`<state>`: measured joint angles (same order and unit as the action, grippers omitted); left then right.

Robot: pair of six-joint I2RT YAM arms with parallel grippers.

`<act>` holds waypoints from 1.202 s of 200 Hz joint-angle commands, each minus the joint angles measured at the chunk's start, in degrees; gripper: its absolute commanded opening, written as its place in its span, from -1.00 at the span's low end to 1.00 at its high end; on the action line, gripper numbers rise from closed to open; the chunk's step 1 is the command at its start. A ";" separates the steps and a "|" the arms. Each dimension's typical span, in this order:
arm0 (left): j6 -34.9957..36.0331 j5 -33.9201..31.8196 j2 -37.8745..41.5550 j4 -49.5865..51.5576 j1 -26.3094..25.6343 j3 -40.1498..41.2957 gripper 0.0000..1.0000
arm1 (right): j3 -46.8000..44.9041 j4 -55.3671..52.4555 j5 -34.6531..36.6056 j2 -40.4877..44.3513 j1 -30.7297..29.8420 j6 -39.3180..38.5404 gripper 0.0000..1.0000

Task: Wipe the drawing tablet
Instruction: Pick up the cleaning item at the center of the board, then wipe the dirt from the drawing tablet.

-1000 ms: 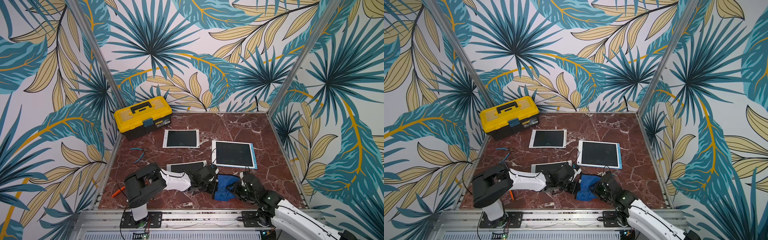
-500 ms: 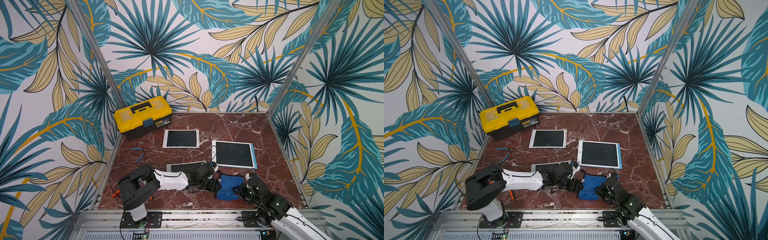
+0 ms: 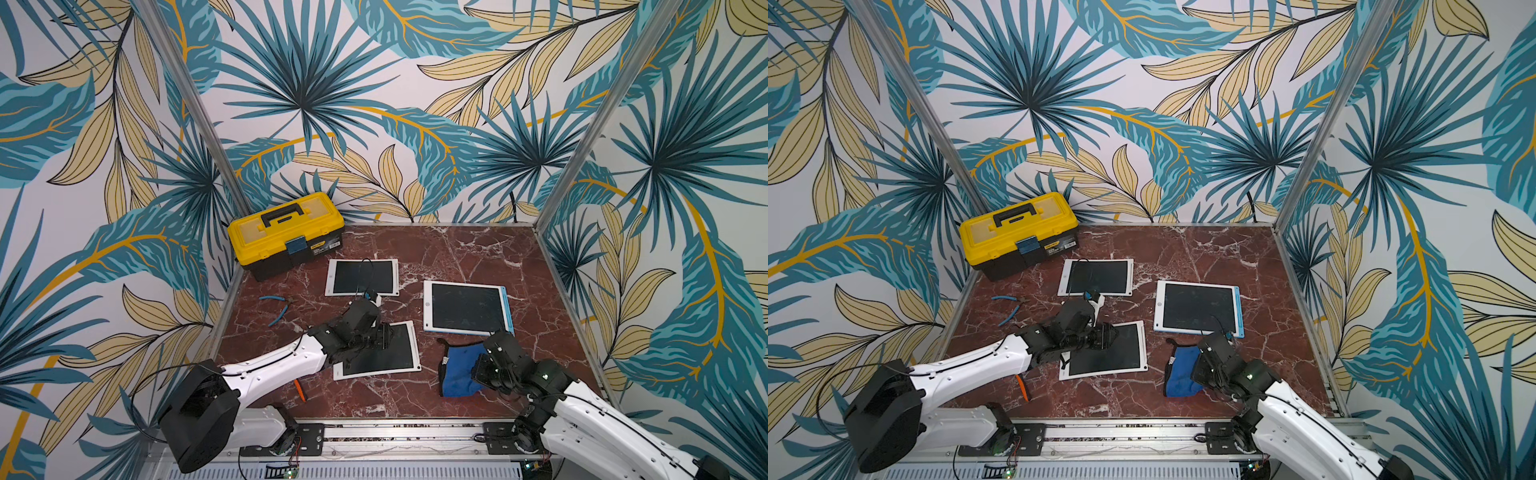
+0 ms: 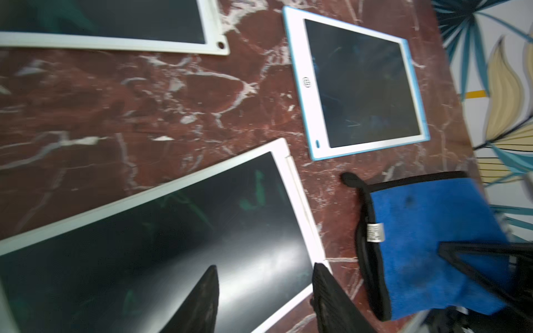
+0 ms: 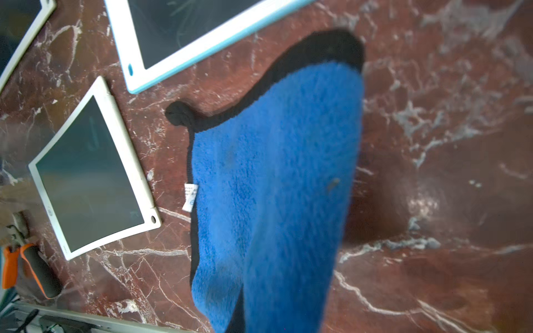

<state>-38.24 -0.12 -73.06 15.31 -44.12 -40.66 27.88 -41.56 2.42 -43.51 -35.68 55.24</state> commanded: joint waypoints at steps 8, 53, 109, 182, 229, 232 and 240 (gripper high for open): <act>-1.83 -10.45 4.41 10.23 1.31 2.39 0.06 | 6.08 2.76 2.40 -7.28 -0.14 -7.51 -1.00; -7.76 -13.85 9.99 13.62 4.49 7.72 -0.11 | 8.35 8.03 0.89 -12.50 -0.13 -7.97 -1.00; -12.71 -13.92 3.12 18.79 9.24 5.93 0.00 | 8.51 8.75 1.20 -13.76 -0.14 -9.42 -1.00; -14.58 -14.16 4.94 18.53 13.43 8.76 -0.03 | 7.28 8.28 1.90 -13.99 -0.17 -11.06 -1.00; -13.62 -12.36 0.69 18.26 13.70 7.51 -0.07 | 7.07 11.10 0.01 -16.75 -0.14 -10.60 -1.00; -13.54 -12.22 0.22 18.22 13.71 7.33 -0.08 | 7.09 11.21 -0.04 -16.90 -0.15 -10.50 -1.00; -13.32 -11.86 -1.02 18.18 13.71 6.80 -0.11 | 7.10 11.36 -0.13 -17.01 -0.11 -10.44 -1.00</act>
<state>-52.03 -12.95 -71.05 33.01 -30.85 -32.56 35.92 -31.99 3.09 -59.88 -35.68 45.15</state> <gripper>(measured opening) 0.460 0.079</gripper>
